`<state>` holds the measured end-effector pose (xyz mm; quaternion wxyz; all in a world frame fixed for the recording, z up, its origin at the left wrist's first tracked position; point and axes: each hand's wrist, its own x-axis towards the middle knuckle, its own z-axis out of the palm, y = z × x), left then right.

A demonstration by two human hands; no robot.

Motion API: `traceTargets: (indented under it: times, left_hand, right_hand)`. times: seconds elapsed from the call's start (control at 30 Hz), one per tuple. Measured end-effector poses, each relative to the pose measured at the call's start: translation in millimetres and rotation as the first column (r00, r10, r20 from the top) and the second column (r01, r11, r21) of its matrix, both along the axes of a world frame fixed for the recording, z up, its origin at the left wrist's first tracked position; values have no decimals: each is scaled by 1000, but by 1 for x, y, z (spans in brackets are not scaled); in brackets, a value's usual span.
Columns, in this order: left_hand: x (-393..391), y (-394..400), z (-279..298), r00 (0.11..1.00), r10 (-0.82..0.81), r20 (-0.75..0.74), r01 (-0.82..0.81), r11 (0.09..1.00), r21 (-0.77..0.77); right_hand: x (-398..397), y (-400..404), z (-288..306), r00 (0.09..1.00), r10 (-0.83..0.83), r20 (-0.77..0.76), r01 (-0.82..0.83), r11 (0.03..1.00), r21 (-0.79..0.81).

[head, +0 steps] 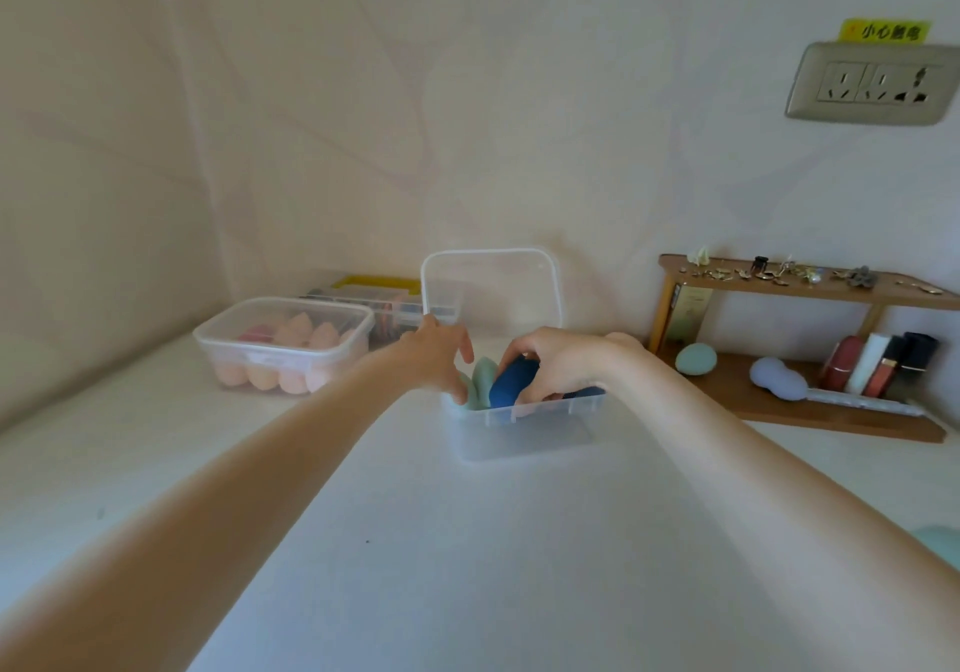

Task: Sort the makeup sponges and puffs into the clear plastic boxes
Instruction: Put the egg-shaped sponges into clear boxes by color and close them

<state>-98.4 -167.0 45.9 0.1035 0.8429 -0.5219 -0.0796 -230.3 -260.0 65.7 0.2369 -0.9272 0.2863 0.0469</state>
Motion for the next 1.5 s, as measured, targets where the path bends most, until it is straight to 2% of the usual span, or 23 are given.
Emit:
traceTargets:
  times: [0.13, 0.3, 0.37, 0.47, 0.53, 0.57, 0.63, 0.7, 0.77, 0.9, 0.97, 1.03, 1.1, 1.13, 1.17, 1.2, 1.23, 1.33, 1.4, 1.5]
  left_hand:
    - [0, -7, 1, 997, 0, 74, 1, 1000, -12]
    - [1, -9, -1, 995, -11, 97, 15, 999, -38]
    - [3, -9, -1, 997, -7, 81, 10, 999, -36]
    - [4, -2, 5, 996, -17, -89, 11, 998, -69]
    - [4, 3, 11, 957, -20, -289, -8, 995, -96]
    - [2, 5, 13, 940, -26, -341, -9, 995, -99]
    - [-1, 7, 13, 958, -27, -285, 11, 998, -58]
    - [-5, 4, 12, 992, -24, -127, 27, 1000, 16]
    - [-10, 2, 13, 999, -21, -29, 23, 997, 78]
    - [-18, -2, 22, 998, -48, 27, 44, 988, 146]
    - [-21, -4, 25, 995, -69, 65, 57, 984, 171]
    - [-24, -6, 27, 990, -81, 114, 57, 977, 206]
    - [-27, -10, 28, 980, -91, 178, 47, 971, 236]
    - [-29, -10, 30, 975, -92, 202, 38, 966, 257]
    - [-31, -11, 30, 971, -95, 219, 32, 961, 276]
    - [-32, -12, 31, 968, -98, 232, 27, 956, 293]
    - [-34, -13, 32, 964, -106, 246, 25, 950, 312]
    - [-35, -15, 34, 957, -114, 268, 14, 936, 351]
    - [-35, -15, 33, 953, -118, 279, 7, 929, 369]
    - [-28, -19, 27, 948, -134, 289, 10, 918, 396]
  right_hand:
    - [4, 1, -2, 993, 18, 121, -30, 994, 105]
    - [16, 3, -10, 993, 112, 35, -114, 990, 79]
    - [18, 2, -10, 992, 122, 42, -127, 985, 119]
    - [17, 2, -9, 991, 63, 117, -90, 965, 248]
    - [17, 4, -12, 989, 35, 142, -72, 963, 258]
    - [19, 5, -14, 989, 22, 149, -59, 967, 249]
    - [22, 9, -17, 989, 22, 144, -49, 981, 188]
    - [22, 9, -20, 993, 52, 103, -61, 995, 79]
    - [18, 8, -18, 994, 65, 85, -71, 995, 76]
    - [5, -2, -8, 983, 31, 183, -99, 920, 380]
    - [-5, -11, 3, 959, -38, 280, -98, 885, 454]
    - [-14, -23, 13, 889, -190, 416, -41, 872, 487]
    - [-22, -42, 12, 770, -373, 517, 158, 897, 412]
    - [-24, -53, 8, 738, -411, 535, 311, 911, 271]
    - [-26, -62, 1, 750, -416, 514, 436, 895, 88]
    - [-29, -71, -8, 798, -395, 455, 471, 880, -64]
    - [-31, -78, -18, 859, -363, 360, 434, 890, -139]
    - [-35, -81, -43, 962, -252, 101, 262, 960, -102]
    - [-33, -78, -52, 971, -212, 108, 229, 955, -187]
    - [-33, -76, -47, 932, -291, 214, 334, 920, -205]
